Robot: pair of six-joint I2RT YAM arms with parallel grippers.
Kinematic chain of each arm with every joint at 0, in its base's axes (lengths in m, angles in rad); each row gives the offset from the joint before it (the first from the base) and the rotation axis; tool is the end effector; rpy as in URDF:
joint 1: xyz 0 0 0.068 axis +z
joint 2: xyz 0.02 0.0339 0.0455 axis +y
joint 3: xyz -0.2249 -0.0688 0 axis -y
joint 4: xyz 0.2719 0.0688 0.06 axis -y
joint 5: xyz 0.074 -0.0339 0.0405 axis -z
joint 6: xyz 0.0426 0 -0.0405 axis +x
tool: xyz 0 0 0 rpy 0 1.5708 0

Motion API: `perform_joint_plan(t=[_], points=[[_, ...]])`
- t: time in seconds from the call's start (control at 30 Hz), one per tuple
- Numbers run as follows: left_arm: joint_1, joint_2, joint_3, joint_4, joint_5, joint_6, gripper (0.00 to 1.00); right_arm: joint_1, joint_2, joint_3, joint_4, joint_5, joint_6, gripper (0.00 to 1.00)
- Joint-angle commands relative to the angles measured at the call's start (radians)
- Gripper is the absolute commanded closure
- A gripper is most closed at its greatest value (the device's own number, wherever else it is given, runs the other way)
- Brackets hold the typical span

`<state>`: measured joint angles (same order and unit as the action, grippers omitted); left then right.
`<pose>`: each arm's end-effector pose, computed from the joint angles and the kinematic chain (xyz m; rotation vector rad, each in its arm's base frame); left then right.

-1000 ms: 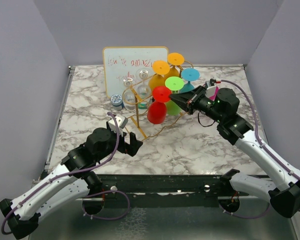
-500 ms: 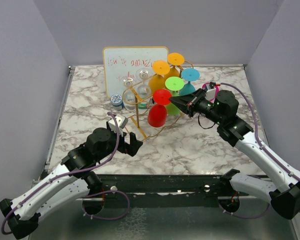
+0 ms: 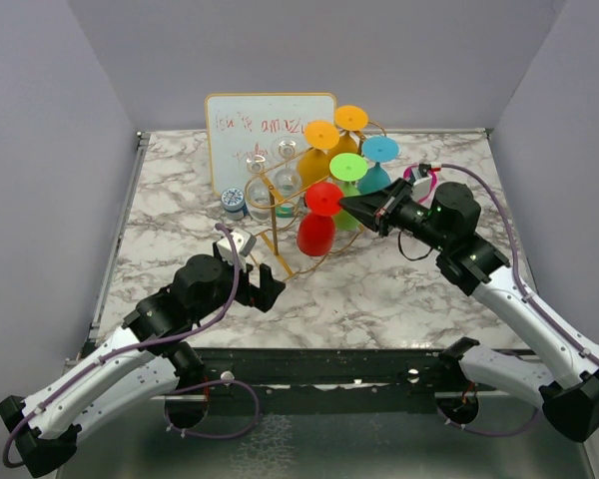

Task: Take the wine glass off the wine glass rack
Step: Pick up the wine glass from the wine rack, then place the wine glass at the center of the board.

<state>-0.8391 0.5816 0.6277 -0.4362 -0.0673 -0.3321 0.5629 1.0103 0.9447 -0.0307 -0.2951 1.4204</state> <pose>0.1416 -0.1533 0.2652 0.4640 1.9732 -0.6936 0.2386 0.1652 0.3350 0.5773 1.9028 1.6579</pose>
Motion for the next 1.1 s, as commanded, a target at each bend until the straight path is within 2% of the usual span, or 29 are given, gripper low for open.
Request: perform_joint_plan(t=[0.0,0.53,0.73,0.93,1.07], points=[[0.001,0.004,0.002,0.004,0.013,0.01,0.01,0.005,-0.033,-0.033,0.015,-0.051,-0.01,0.99],[0.001,-0.005,0.008,0.004,0.033,0.009,0.01,0.005,-0.185,-0.149,-0.106,-0.132,-0.135,1.0],[0.001,-0.045,0.006,0.019,0.038,-0.061,0.01,0.005,-0.189,-0.189,-0.14,-0.189,-0.241,0.99],[0.001,-0.042,0.023,0.116,0.175,-0.149,0.02,0.005,-0.169,-0.223,-0.14,-0.246,-0.376,0.99],[0.001,0.013,0.041,0.229,0.273,-0.208,0.04,0.005,-0.148,-0.229,-0.122,-0.329,-0.443,0.99]])
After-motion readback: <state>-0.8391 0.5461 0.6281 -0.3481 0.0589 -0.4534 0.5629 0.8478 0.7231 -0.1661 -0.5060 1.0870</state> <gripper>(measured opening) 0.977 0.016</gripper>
